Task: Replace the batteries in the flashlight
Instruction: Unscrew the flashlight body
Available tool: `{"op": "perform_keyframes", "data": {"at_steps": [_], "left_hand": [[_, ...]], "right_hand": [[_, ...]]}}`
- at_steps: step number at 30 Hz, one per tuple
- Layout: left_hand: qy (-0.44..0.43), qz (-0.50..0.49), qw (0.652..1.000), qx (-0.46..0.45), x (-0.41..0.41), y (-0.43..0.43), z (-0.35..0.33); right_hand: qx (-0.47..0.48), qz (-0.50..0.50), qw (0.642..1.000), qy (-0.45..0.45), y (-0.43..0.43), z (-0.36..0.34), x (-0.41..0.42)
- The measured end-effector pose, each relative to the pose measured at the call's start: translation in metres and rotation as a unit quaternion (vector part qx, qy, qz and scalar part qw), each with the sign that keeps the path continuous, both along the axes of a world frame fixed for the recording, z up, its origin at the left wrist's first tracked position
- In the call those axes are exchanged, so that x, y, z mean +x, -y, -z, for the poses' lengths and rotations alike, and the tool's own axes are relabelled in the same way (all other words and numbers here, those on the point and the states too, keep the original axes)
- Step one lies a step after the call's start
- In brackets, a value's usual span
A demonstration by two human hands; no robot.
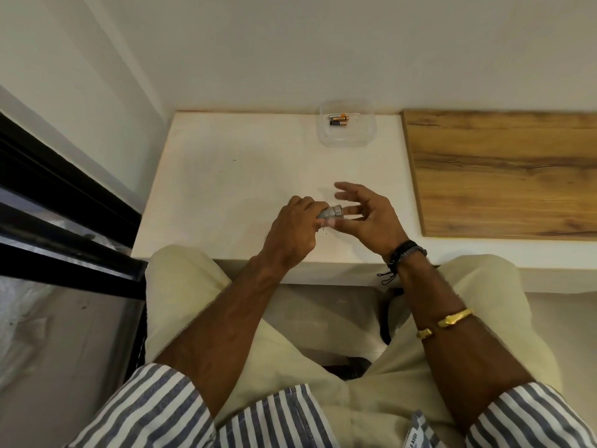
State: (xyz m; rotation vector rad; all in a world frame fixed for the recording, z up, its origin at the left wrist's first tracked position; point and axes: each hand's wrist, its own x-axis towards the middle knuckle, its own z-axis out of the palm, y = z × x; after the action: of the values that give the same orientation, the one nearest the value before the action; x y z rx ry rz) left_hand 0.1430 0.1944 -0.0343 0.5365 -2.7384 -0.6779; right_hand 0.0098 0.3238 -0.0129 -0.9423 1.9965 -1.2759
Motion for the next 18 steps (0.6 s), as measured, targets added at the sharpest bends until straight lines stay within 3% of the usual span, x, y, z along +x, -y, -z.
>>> {"op": "perform_keyframes", "data": {"at_steps": [4,12,14,18], "left_hand": [[0.01,0.003,1.0,-0.011,-0.0002,-0.0005,0.0011],[0.013,0.0,1.0,0.002,-0.0013,0.0003,0.0034],[0.01,0.0,1.0,0.003,-0.0007,-0.0003,0.0027],[0.012,0.003,1.0,0.005,-0.0002,-0.0005,0.002]], "right_hand": [[0.04,0.057,0.997,-0.027,0.002,0.0013,0.003],[-0.009,-0.005,0.999,-0.035,-0.0022,0.0022,-0.002],[0.016,0.006,1.0,-0.007,-0.0006,0.0009,-0.0006],[0.028,0.039,0.998,-0.038,0.001,0.0019,0.0021]]}}
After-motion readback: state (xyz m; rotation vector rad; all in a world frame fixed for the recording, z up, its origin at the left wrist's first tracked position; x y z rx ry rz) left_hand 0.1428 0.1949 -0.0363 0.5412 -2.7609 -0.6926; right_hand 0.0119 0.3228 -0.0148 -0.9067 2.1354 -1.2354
